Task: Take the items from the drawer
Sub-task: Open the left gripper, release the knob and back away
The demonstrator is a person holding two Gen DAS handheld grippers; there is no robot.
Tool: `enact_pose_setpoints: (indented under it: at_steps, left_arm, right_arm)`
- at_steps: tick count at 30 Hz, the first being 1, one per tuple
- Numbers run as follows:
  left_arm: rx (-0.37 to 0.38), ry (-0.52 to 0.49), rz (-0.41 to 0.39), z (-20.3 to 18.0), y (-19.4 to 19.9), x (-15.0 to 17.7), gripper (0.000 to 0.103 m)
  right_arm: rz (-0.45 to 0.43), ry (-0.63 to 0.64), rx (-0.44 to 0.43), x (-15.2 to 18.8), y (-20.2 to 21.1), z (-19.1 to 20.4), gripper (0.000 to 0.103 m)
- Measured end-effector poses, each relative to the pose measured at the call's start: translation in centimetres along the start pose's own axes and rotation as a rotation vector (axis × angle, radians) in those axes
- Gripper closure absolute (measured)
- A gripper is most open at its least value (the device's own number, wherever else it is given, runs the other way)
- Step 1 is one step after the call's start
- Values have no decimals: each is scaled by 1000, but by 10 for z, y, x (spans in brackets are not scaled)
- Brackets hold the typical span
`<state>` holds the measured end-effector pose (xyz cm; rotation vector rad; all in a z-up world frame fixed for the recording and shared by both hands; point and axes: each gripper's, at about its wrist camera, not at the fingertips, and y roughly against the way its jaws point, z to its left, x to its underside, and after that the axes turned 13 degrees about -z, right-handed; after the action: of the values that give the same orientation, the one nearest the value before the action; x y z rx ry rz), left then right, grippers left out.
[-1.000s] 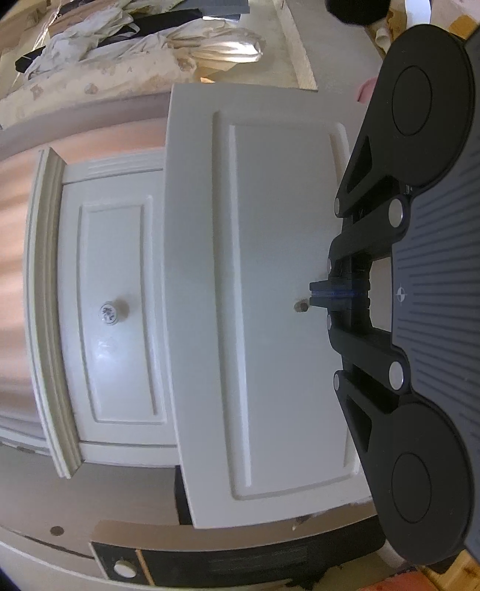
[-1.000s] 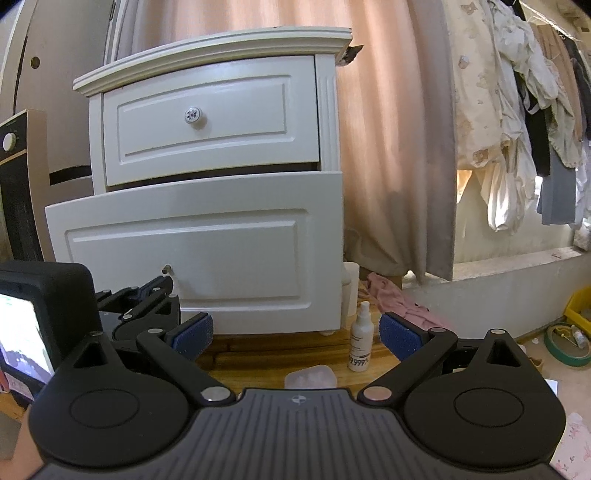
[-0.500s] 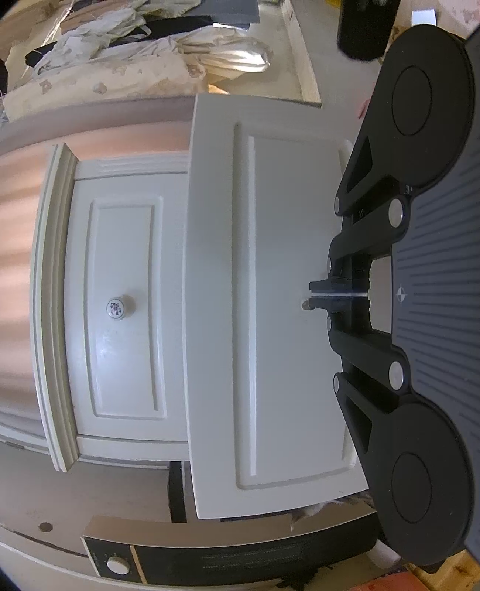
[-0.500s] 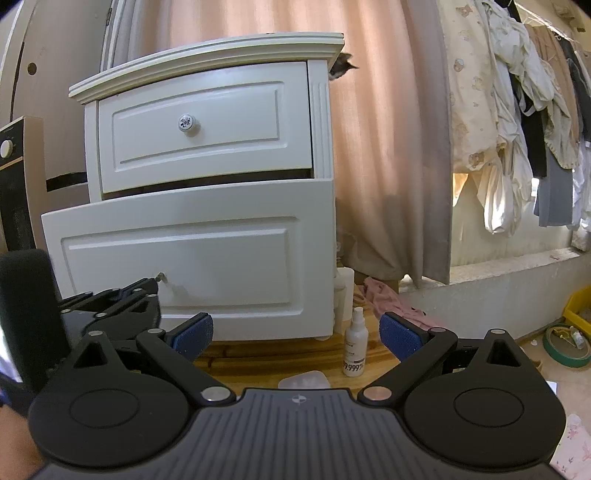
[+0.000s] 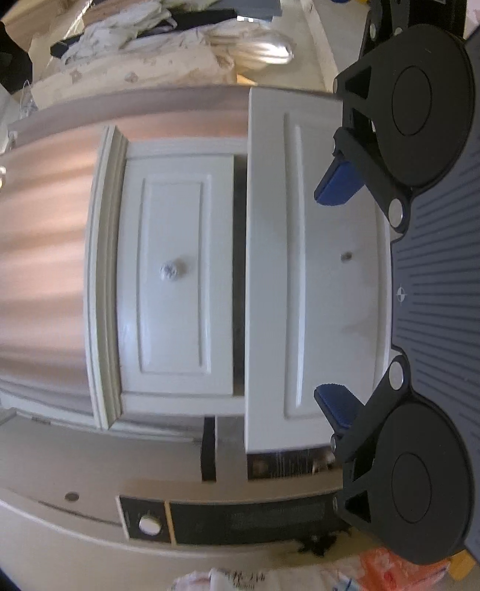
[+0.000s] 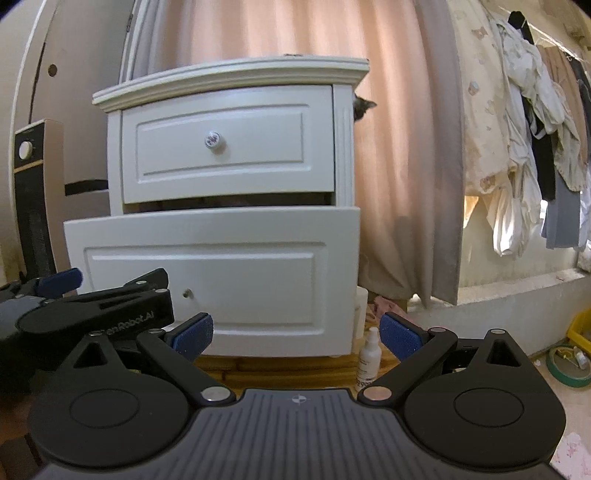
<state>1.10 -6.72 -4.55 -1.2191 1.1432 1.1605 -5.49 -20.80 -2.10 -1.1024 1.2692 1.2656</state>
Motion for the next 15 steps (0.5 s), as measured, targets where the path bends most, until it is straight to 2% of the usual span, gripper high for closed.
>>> enact_pose_setpoints:
  at_steps: [8,15]
  left_arm:
    - [-2,-20,21,15,10,-6,0]
    - [-14,4,40,34,18,-8,0]
  right_arm:
    - [-25,13,7,-4,5,11,0]
    - [-27,5,-13,-6,2,21,0]
